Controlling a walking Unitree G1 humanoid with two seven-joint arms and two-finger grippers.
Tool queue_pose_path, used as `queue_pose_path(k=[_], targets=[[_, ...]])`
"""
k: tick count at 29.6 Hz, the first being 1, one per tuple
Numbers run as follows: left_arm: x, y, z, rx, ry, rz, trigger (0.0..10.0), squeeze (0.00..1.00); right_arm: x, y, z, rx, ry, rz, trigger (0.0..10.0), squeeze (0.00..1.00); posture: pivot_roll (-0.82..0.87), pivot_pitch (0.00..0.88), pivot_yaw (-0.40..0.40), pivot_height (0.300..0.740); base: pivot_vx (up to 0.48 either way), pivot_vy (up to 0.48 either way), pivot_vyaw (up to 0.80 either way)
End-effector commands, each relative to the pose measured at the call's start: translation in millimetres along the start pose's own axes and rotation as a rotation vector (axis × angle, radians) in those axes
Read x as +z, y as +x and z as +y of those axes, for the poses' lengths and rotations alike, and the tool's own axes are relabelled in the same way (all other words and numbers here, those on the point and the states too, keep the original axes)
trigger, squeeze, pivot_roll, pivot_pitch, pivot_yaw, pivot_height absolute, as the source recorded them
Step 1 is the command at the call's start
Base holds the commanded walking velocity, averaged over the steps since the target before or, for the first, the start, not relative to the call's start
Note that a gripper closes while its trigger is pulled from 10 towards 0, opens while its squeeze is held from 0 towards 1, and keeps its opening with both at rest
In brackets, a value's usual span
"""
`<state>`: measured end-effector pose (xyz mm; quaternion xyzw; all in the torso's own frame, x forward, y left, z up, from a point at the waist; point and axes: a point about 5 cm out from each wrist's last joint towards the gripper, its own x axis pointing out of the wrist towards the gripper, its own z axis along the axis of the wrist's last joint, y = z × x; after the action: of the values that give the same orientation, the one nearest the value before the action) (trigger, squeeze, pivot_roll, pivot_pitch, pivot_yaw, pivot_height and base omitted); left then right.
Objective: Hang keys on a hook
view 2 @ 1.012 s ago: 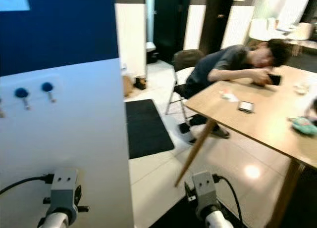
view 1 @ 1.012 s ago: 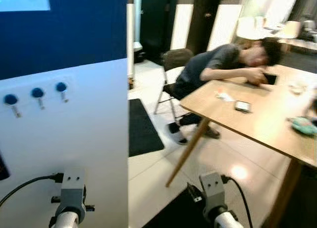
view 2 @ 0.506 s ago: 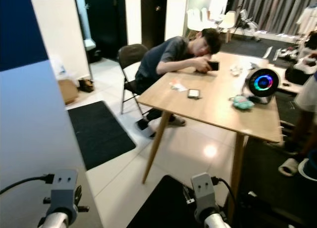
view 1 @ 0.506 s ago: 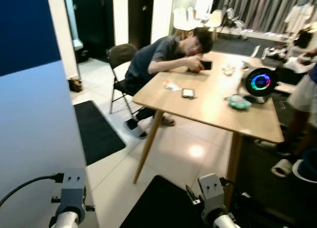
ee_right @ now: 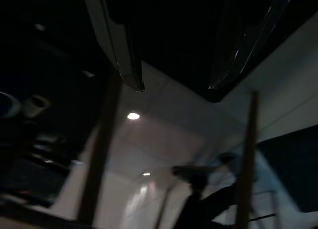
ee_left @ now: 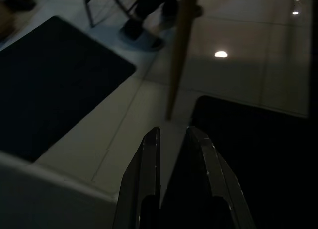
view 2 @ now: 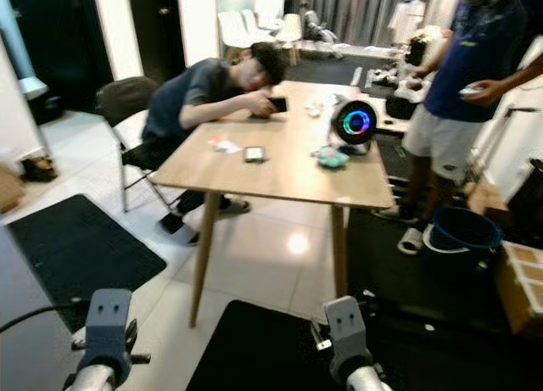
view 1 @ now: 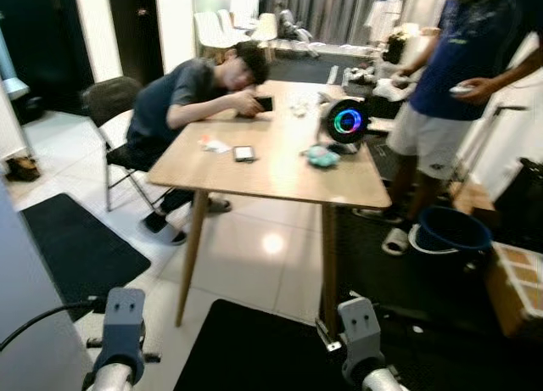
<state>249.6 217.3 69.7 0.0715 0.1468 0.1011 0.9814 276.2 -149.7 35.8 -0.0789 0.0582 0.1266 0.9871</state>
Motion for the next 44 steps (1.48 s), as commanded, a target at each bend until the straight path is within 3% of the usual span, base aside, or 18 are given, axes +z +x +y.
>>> queue_pose_path(k=[1, 27, 39, 44], targets=[[-3, -0.5, 0.2, -0.001, 0.011, 0.011, 10.0, 0.0, -6, -3.3, 3.1, 0.001, 0.01, 0.025, 10.0, 0.0, 0.11, 0.076, -0.02, 0.74, 0.0, 0.0, -0.8], [-1, 1.6, -1.9, -0.003, 0.005, 0.006, 10.0, 0.0, -5, -1.3, 1.9, -0.001, 0.008, 0.022, 10.0, 0.0, 0.11, 0.072, -0.022, 0.74, 0.0, 0.0, -0.8], [18, 0.0, -10.8, -0.028, -0.067, -0.107, 10.0, 0.0, -2, -0.4, 3.0, 0.006, 0.0, 0.005, 10.0, 0.0, 0.11, 0.069, -0.023, 0.74, 0.0, 0.0, 0.0], [20, 1.6, -12.5, -0.03, -0.006, -0.123, 10.0, 0.0, -2, 0.7, 3.2, 0.008, -0.001, 0.005, 10.0, 0.0, 0.11, 0.065, -0.024, 0.74, 0.0, 0.0, 0.0]])
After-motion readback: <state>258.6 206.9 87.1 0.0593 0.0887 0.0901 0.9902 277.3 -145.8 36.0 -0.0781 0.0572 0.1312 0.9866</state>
